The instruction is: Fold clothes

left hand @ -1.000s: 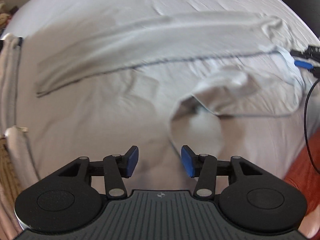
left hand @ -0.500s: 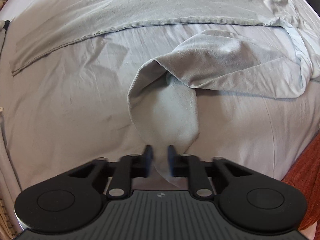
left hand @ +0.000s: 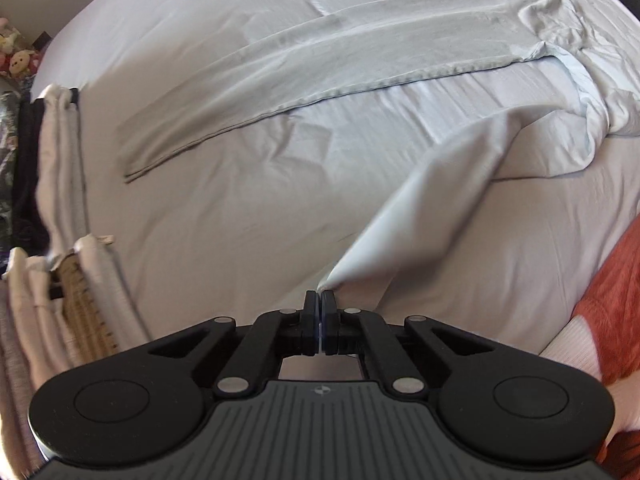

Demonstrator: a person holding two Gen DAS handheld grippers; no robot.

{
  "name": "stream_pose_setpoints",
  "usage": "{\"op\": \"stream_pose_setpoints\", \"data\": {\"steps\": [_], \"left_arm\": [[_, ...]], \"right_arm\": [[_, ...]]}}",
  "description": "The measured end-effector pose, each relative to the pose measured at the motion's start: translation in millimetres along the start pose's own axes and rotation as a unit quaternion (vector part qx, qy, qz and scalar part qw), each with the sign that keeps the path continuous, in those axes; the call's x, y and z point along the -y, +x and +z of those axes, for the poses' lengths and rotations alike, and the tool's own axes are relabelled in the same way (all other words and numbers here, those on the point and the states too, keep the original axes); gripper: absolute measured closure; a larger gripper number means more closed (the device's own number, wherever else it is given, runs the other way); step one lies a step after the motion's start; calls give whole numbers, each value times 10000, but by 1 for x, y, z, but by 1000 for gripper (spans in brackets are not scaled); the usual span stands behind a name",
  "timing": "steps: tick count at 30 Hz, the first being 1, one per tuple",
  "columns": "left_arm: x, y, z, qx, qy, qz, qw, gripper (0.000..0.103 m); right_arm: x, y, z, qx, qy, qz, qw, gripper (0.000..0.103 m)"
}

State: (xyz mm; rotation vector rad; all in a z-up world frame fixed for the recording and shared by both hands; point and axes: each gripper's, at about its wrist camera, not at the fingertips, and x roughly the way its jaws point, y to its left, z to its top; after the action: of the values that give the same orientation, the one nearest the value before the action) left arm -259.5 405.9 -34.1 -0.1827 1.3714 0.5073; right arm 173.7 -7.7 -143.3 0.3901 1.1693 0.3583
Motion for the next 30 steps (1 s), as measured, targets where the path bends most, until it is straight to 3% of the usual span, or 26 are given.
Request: {"op": "stream_pose_setpoints", "data": {"steps": [2, 3, 4, 6, 12, 20, 24, 27, 30], "left_arm": [[-5, -6, -5, -50, 34, 81, 9999, 102], [-7, -8, -7, -68, 42, 109, 9999, 102], [-9, -9, -9, -85, 49, 136, 9999, 102], [-11, -12, -11, -91, 66, 168, 9998, 102], [-23, -14, -16, -244, 14, 222, 9995, 102], [-58, 19, -25, -823, -389, 398, 9950, 102], [-59, 31, -26, -775, -504, 274, 9953, 102], [-57, 37, -24, -695, -353, 688, 9946, 101], [-59, 34, -22, -469, -334, 704, 9959, 100]], "right_arm": [[-1, 7, -1, -63, 20, 64, 10000, 62], [-2, 10, -1, -69, 15, 104, 9999, 69], [-2, 10, -1, -53, 4, 132, 9999, 87], [-4, 2, 2, 84, -42, 132, 9999, 101], [-11, -23, 13, 493, -173, 130, 9985, 102], [-29, -44, 27, 788, -311, -78, 9964, 102], [-33, -41, 22, 692, -409, -150, 9967, 102], [-33, -36, 19, 647, -440, -216, 9967, 102], [-31, -33, 18, 597, -410, -248, 9971, 102]]}}
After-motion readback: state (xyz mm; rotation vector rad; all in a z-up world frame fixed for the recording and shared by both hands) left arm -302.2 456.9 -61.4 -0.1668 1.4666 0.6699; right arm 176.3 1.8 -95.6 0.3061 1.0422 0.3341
